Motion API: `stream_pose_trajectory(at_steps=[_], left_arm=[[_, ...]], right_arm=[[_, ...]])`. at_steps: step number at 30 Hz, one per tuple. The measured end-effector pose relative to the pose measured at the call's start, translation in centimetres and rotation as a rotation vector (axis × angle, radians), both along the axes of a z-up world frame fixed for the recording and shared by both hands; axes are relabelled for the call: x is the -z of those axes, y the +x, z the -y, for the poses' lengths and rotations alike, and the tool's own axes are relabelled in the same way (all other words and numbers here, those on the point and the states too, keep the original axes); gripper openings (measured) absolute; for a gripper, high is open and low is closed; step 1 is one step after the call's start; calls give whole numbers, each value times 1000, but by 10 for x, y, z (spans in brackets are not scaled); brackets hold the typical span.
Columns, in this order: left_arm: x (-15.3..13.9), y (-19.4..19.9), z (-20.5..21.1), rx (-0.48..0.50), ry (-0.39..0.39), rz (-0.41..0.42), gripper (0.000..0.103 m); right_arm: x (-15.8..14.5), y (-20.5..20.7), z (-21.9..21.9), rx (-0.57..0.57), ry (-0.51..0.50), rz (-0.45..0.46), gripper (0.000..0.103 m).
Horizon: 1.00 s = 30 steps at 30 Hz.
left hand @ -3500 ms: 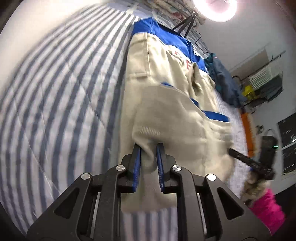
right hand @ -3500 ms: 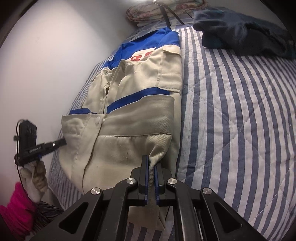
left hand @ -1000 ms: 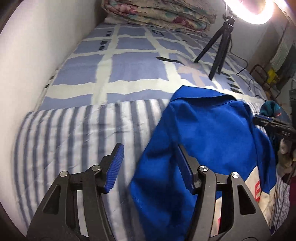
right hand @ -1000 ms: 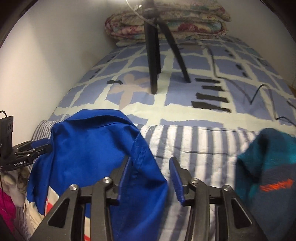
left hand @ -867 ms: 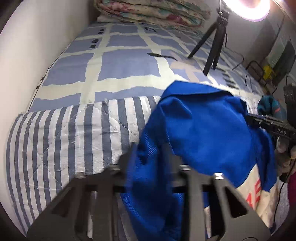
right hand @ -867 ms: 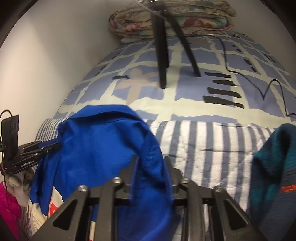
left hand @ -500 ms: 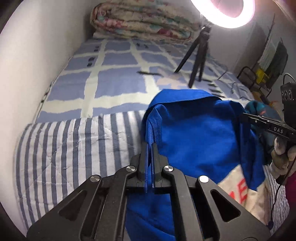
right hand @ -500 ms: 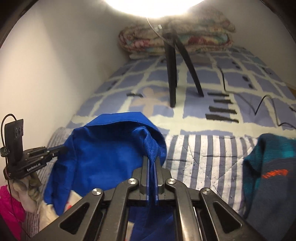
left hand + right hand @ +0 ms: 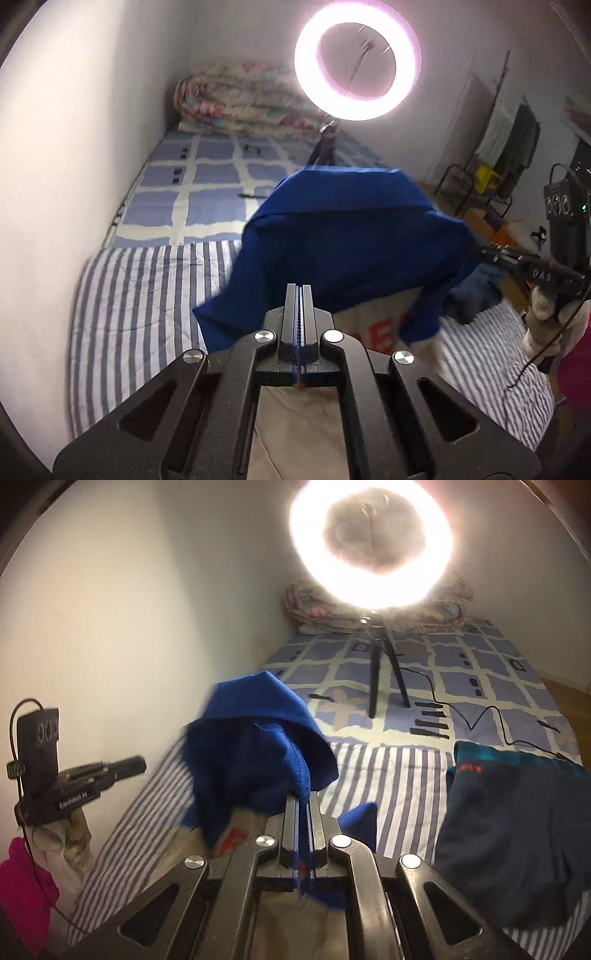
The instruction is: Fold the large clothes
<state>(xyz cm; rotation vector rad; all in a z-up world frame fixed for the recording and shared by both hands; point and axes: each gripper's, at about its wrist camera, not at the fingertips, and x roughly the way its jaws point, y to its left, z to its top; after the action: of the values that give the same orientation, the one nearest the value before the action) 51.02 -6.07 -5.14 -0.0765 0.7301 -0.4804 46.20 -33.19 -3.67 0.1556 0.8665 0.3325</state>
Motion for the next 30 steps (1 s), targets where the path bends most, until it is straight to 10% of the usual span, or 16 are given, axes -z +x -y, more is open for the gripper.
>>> stream_pose_trajectory(at_steps=[13,23,27,30], left_arm=[[-56,-91,-42,-44,-6,69,0],[-63,-108,-78,-135,-137,13,0],[-54,-101,-86,-158,-244,-38,54],[-42,-100,-79,-130,-255,-98,54]], right_arm=[[-46,-126,-51,-108,-144,134,0],[-25,-247,-50,-185,-235,141,0],[7,-291,-42,-214,-276,81,0],[31,-311,-35,-222,-314,26,0]])
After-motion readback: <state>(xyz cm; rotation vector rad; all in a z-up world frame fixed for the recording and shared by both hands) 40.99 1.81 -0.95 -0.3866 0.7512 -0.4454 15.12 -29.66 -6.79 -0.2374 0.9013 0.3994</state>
